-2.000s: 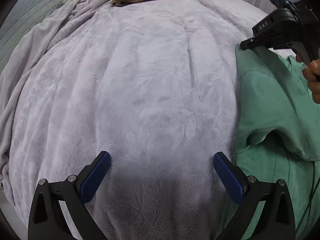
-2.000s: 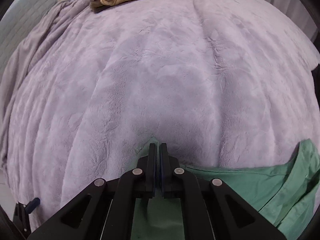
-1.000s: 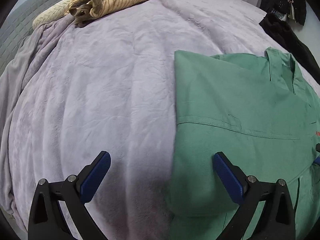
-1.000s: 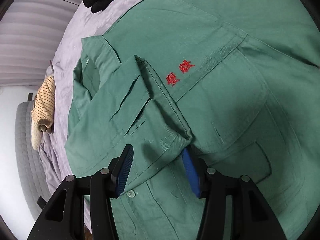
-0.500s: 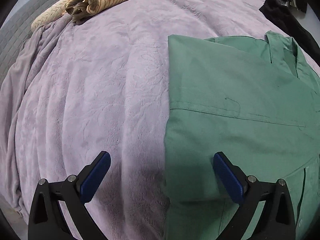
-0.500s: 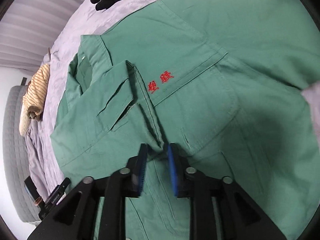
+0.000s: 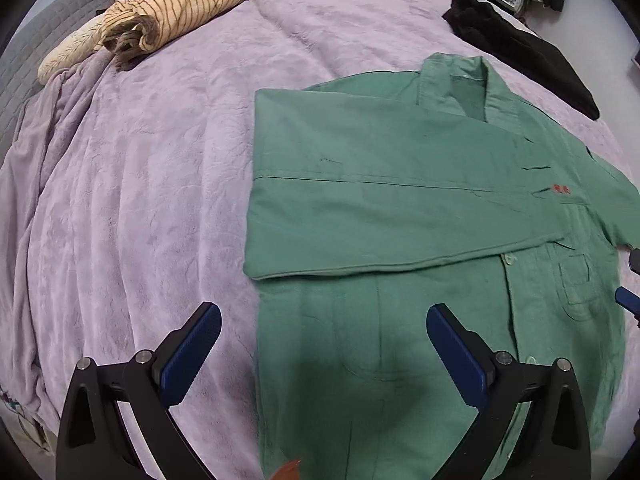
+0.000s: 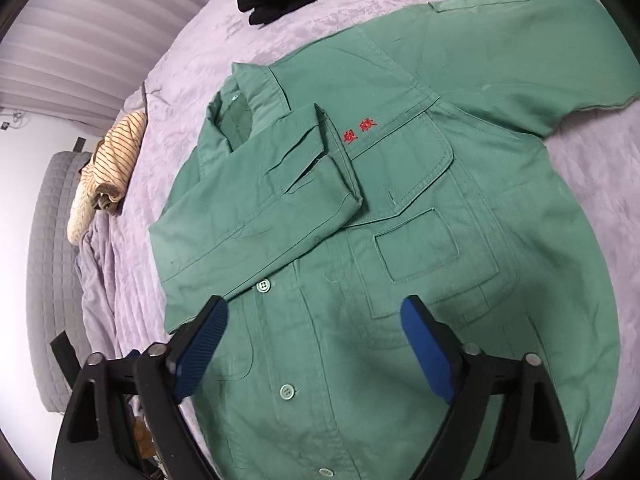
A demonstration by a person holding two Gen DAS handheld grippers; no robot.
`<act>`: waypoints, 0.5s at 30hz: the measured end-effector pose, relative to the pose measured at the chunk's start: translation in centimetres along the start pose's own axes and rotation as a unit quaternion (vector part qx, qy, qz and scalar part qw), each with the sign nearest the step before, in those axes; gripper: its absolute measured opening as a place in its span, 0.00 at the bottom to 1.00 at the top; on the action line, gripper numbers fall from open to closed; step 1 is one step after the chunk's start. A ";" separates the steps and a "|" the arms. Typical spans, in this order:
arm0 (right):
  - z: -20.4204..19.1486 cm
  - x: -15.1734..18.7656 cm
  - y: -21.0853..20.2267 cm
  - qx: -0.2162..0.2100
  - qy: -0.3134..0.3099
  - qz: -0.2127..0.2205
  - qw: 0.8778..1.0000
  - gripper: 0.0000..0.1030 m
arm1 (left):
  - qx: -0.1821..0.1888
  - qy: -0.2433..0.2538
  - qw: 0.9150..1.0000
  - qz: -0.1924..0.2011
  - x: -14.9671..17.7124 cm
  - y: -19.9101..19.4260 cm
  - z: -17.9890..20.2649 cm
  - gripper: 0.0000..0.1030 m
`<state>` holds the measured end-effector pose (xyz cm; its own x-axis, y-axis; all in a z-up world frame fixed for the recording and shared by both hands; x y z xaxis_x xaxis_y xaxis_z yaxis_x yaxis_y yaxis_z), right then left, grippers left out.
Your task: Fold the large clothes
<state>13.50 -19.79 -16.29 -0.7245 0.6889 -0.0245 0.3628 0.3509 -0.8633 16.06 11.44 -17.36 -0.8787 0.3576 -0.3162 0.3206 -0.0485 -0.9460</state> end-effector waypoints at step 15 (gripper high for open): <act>-0.5 6.1 -2.4 0.047 -0.021 -0.024 0.998 1.00 | 0.016 0.043 0.998 -0.030 2.4 -3.2 2.5 1.00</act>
<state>8.52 -16.14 -14.09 -0.7647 0.6444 -0.0019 0.2720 0.3202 -0.9075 12.07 10.07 -15.26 -0.8618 0.4397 -0.2529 0.2555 -0.0544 -0.9653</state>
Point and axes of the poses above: each gripper's, at about its wrist camera, not at the fingertips, and y roughly the way its jaws point, z to its right, x to its underside, the point moved 9 cm from there along y, roughly the way its jaws point, and after that the axes turned 14 degrees about y, right-handed, at the moved point
